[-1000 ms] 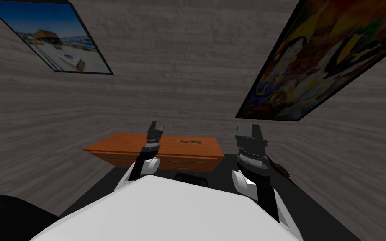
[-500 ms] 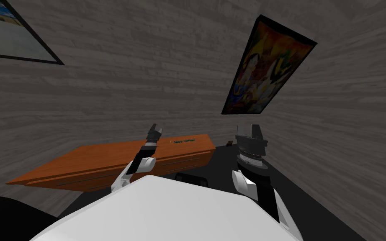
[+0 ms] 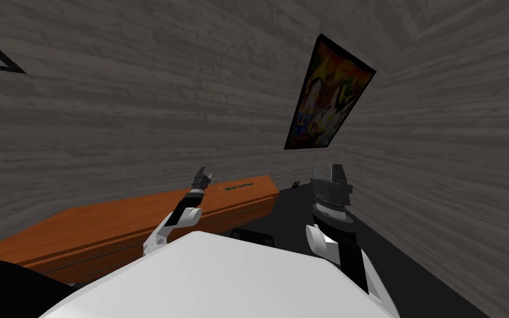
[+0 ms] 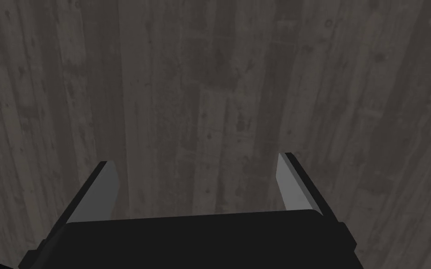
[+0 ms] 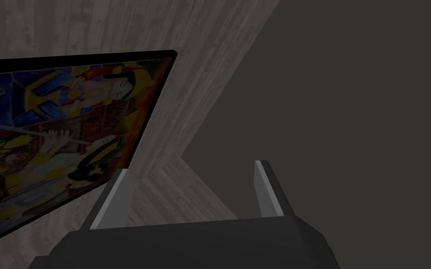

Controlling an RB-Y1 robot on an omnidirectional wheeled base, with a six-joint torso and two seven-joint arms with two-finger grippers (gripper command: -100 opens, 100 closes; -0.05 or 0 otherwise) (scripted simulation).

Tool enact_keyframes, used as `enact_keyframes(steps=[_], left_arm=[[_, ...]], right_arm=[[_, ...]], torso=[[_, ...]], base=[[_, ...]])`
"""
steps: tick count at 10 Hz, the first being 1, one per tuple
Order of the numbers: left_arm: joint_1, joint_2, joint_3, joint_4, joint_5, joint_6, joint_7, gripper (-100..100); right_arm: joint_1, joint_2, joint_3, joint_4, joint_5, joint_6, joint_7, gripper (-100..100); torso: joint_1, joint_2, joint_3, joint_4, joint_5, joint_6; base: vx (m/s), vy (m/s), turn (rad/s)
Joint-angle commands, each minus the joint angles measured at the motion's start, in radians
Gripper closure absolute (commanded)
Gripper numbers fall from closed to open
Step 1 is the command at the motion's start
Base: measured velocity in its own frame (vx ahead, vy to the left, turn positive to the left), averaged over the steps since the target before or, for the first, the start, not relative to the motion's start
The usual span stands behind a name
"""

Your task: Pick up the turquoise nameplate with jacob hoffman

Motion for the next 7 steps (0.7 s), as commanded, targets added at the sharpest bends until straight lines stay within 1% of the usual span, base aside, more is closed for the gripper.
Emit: enact_keyframes(steps=[1,2,3,4,5,6,7], left_arm=[[-0.016,0.018,0.016,0.050,0.029,0.050,0.021,-100],[-0.016,0.018,0.016,0.050,0.029,0.051,0.021,-100],[-0.028,0.040,0.033,0.096,0.058,0.081,0.045,-100],[-0.028,0.040,0.033,0.096,0.058,0.093,0.045,-100],[-0.039,0.063,0.050,0.144,0.088,0.124,0.069,-100],[-0.039,0.063,0.050,0.144,0.088,0.138,0.069,-100],[-0.051,0.085,0.065,0.194,0.117,0.169,0.093,-100]], right_arm=[[0.000,0.000,0.000,0.000,0.000,0.000,0.000,0],[0.000,0.000,0.000,0.000,0.000,0.000,0.000,0],[0.000,0.000,0.000,0.000,0.000,0.000,0.000,0],[0.000,0.000,0.000,0.000,0.000,0.000,0.000,0],[0.000,0.000,0.000,0.000,0.000,0.000,0.000,0],[0.000,0.000,0.000,0.000,0.000,0.000,0.000,0],[0.000,0.000,0.000,0.000,0.000,0.000,0.000,0]], torso=[[0.000,0.000,0.000,0.000,0.000,0.000],[0.000,0.000,0.000,0.000,0.000,0.001],[0.000,0.000,0.000,0.000,0.000,0.000],[0.000,0.000,0.000,0.000,0.000,0.001],[0.000,0.000,0.000,0.000,0.000,0.000],[0.000,0.000,0.000,0.000,0.000,0.001],[0.000,0.000,0.000,0.000,0.000,0.000]], base=[[-0.023,0.009,-0.281],[-0.020,0.011,-0.213],[-0.021,0.012,-0.360],[-0.018,0.017,-0.147],[-0.019,0.008,-0.320],[-0.013,0.014,-0.153],[-0.013,0.009,-0.296]])
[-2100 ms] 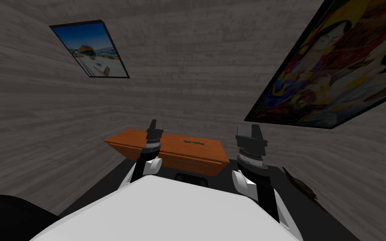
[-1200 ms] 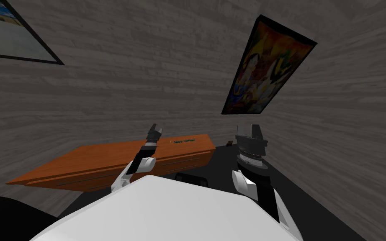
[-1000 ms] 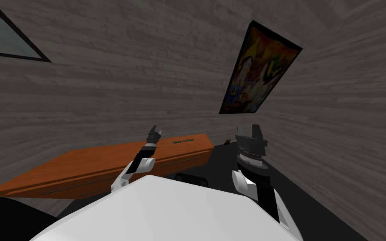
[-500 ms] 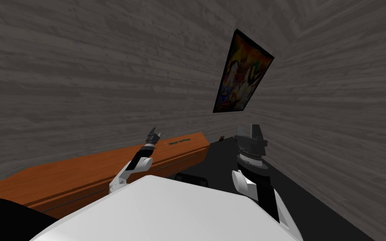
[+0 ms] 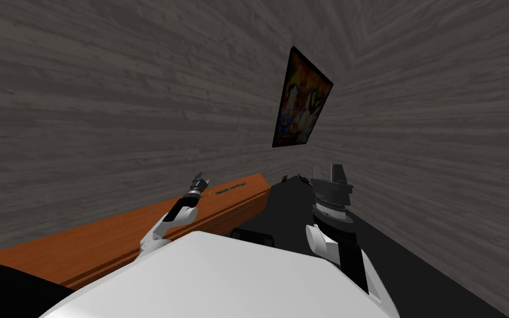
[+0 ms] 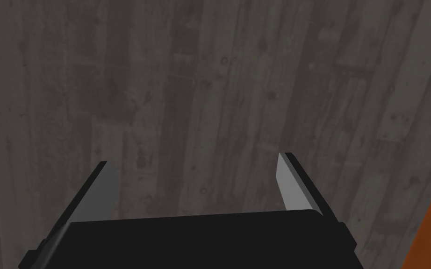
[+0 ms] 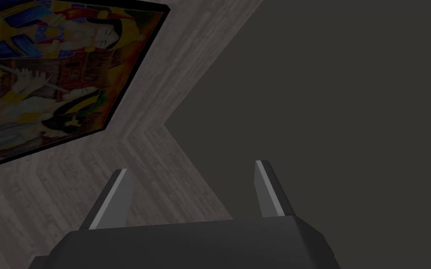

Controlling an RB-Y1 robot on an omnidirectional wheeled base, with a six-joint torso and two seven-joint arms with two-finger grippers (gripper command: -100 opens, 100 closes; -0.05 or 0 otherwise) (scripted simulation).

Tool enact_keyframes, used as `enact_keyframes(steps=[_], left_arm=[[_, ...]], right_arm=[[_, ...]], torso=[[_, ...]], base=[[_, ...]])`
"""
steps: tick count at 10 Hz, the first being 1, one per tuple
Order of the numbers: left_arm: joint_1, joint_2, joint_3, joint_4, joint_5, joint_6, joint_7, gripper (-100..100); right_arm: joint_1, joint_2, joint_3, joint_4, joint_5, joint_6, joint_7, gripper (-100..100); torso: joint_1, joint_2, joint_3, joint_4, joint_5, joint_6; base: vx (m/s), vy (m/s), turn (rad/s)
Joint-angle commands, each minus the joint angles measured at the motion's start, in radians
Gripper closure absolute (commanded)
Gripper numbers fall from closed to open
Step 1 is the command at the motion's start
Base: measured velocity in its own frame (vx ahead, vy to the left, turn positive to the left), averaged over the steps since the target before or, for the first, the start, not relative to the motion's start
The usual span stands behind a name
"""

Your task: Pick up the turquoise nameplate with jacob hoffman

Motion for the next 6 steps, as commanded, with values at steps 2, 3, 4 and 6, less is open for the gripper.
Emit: enact_keyframes(steps=[2,3,4,6], left_arm=[[-0.020,0.038,0.024,0.081,0.046,0.069,0.041,-100],[-0.020,0.038,0.024,0.082,0.046,0.082,0.041,-100],[-0.032,0.060,0.038,0.133,0.076,0.110,0.065,-100],[-0.045,0.082,0.052,0.189,0.105,0.154,0.089,-100]], right_arm=[[0.000,0.000,0.000,0.000,0.000,0.000,0.000,0],[0.000,0.000,0.000,0.000,0.000,0.000,0.000,0],[0.000,0.000,0.000,0.000,0.000,0.000,0.000,0],[0.000,0.000,0.000,0.000,0.000,0.000,0.000,0]], torso=[[0.000,0.000,0.000,0.000,0.000,-0.001],[0.000,0.000,0.000,0.000,0.000,0.000],[0.000,0.000,0.000,0.000,0.000,-0.001],[0.001,-0.001,0.000,0.000,0.000,-0.001]], base=[[-0.015,0.013,-0.254],[-0.014,0.018,-0.154],[-0.012,0.013,-0.314],[-0.010,0.020,-0.225]])
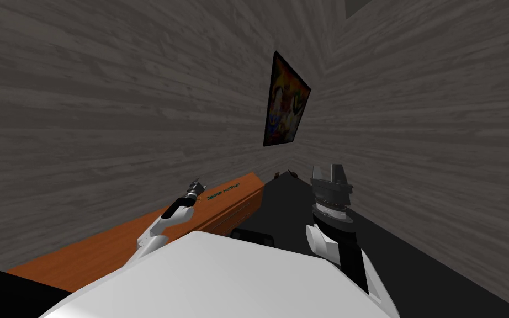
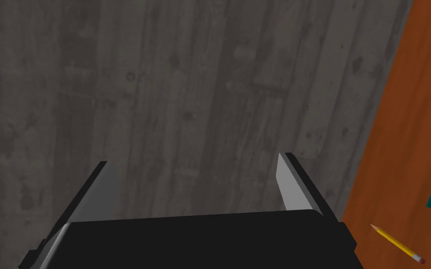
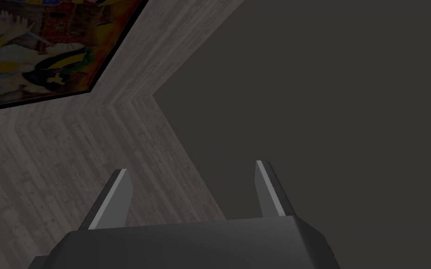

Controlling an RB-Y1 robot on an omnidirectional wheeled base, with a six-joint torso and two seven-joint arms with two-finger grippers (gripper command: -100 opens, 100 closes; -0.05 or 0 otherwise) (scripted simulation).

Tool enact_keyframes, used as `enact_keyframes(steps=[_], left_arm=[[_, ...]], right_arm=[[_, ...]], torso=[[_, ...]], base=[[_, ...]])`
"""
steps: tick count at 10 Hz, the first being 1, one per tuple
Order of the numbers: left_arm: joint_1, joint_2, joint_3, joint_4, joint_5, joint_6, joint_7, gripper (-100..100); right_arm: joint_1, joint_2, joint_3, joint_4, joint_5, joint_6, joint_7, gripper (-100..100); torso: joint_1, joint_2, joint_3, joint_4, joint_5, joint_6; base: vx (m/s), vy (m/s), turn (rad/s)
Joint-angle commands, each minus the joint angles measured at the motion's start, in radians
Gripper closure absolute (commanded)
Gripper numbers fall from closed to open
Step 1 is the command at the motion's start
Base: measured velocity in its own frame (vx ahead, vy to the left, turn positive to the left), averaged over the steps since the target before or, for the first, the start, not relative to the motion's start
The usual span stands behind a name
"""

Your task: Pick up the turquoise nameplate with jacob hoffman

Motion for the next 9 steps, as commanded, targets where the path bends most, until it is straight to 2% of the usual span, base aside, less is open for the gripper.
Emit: enact_keyframes(steps=[1,2,3,4,5,6,7,8,9], left_arm=[[0.005,0.020,0.007,0.020,0.020,0.047,0.019,-100],[-0.009,0.042,0.020,0.062,0.049,0.080,0.042,-100],[-0.009,0.042,0.020,0.075,0.049,0.098,0.042,-100],[-0.022,0.063,0.031,0.116,0.078,0.132,0.065,-100],[-0.022,0.063,0.031,0.131,0.078,0.151,0.065,-100],[-0.035,0.084,0.042,0.157,0.105,0.193,0.088,-100],[-0.035,0.084,0.042,0.184,0.105,0.204,0.088,-100],[-0.035,0.084,0.042,0.187,0.105,0.204,0.088,-100],[-0.049,0.104,0.051,0.225,0.132,0.257,0.109,-100]], right_arm=[[0.000,0.000,0.000,0.000,0.000,0.000,0.000,0],[0.000,0.000,0.000,0.000,0.000,0.000,0.000,0],[0.000,0.000,0.000,0.000,0.000,0.000,0.000,0],[0.000,0.000,0.000,0.000,0.000,0.000,0.000,0],[0.000,0.000,0.000,0.000,0.000,0.000,0.000,0],[0.000,0.000,0.000,0.000,0.000,0.000,0.000,0],[0.000,0.000,0.000,0.000,0.000,0.000,0.000,0],[0.000,0.000,0.000,0.000,0.000,0.000,0.000,0],[0.000,0.000,0.000,0.000,0.000,0.000,0.000,0]], torso=[[0.000,0.000,0.000,0.000,0.000,0.000],[0.000,0.000,0.000,0.000,0.000,-0.001],[0.000,0.000,0.000,0.000,0.000,0.001],[0.000,0.000,0.000,0.000,0.000,-0.001],[0.000,0.000,0.000,0.000,0.000,0.000],[0.000,0.000,0.000,0.000,0.000,-0.001],[0.001,0.000,0.000,0.000,0.000,0.000],[0.000,-0.001,0.000,0.000,0.000,-0.001],[0.000,-0.001,0.000,0.000,0.000,-0.002]], base=[[-0.009,0.018,-0.170],[-0.009,0.016,-0.404],[-0.008,0.024,-0.145],[-0.006,0.017,-0.280],[-0.005,0.023,-0.140],[-0.007,0.026,-0.242],[-0.004,0.026,-0.217],[-0.002,0.011,-0.015],[-0.006,0.008,-0.302]])
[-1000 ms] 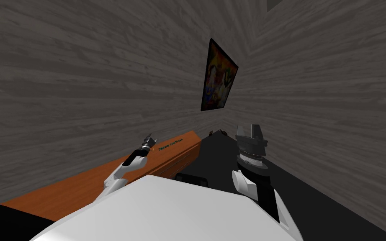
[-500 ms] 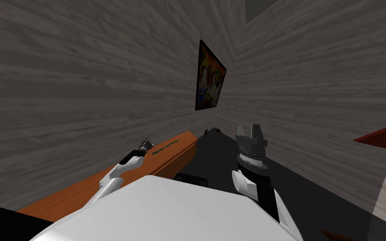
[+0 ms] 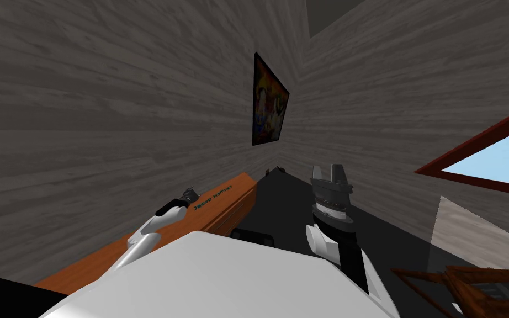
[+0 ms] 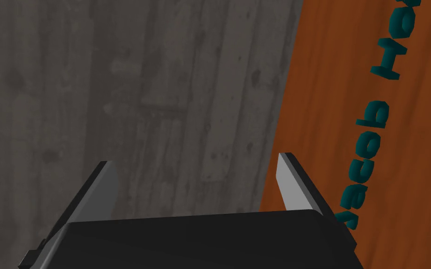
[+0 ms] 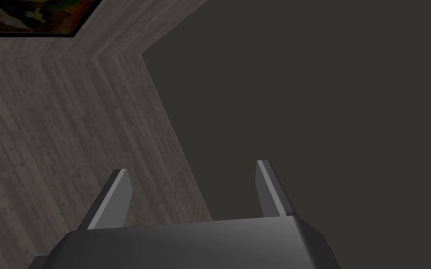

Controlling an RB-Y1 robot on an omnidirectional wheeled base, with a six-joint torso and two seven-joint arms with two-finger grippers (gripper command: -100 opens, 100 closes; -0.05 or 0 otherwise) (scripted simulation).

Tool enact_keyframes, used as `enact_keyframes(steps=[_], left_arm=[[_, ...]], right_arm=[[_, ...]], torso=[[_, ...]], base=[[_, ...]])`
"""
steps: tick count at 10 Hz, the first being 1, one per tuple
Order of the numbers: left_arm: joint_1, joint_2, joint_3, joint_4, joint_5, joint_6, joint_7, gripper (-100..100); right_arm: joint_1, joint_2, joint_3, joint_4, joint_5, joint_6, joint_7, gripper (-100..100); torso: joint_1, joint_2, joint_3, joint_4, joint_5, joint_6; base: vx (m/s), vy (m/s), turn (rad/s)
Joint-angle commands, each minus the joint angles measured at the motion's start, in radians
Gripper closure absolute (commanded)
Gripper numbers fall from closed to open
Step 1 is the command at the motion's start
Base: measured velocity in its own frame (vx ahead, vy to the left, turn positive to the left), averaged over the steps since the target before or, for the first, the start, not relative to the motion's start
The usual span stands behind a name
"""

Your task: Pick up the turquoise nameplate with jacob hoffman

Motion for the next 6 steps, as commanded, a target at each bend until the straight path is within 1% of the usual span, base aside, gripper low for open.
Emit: enact_keyframes(steps=[1,2,3,4,5,6], left_arm=[[0.000,0.013,-0.001,0.041,0.018,0.020,0.013,-100],[-0.013,0.032,0.007,0.069,0.044,0.073,0.034,-100],[-0.013,0.032,0.007,0.097,0.044,0.073,0.034,-100],[-0.013,0.032,0.007,0.097,0.044,0.073,0.034,-100],[-0.026,0.051,0.014,0.131,0.069,0.126,0.054,-100],[-0.026,0.051,0.014,0.153,0.069,0.126,0.054,-100]], right_arm=[[0.000,0.000,0.000,0.000,0.000,0.000,0.000,0],[0.000,0.000,0.000,0.000,0.000,0.000,0.000,0],[0.000,0.000,0.000,0.000,0.000,0.000,0.000,0],[0.000,0.000,0.000,0.000,0.000,0.000,0.000,0],[0.000,0.000,0.000,0.000,0.000,0.000,0.000,0],[0.000,0.000,0.000,0.000,0.000,0.000,0.000,0]], torso=[[0.000,0.000,0.000,0.000,0.000,0.000],[0.001,0.000,0.000,0.000,0.000,-0.001],[0.001,0.000,0.000,0.000,0.000,0.000],[0.001,0.000,0.000,0.000,0.000,-0.001],[0.000,0.000,0.000,0.000,0.000,-0.002],[0.001,0.000,0.000,0.000,0.000,0.000]], base=[[-0.004,0.022,-0.182],[-0.005,0.030,-0.280],[-0.006,0.032,-0.171],[-0.001,0.014,0.021],[-0.001,0.017,-0.235],[-0.001,0.028,-0.193]])
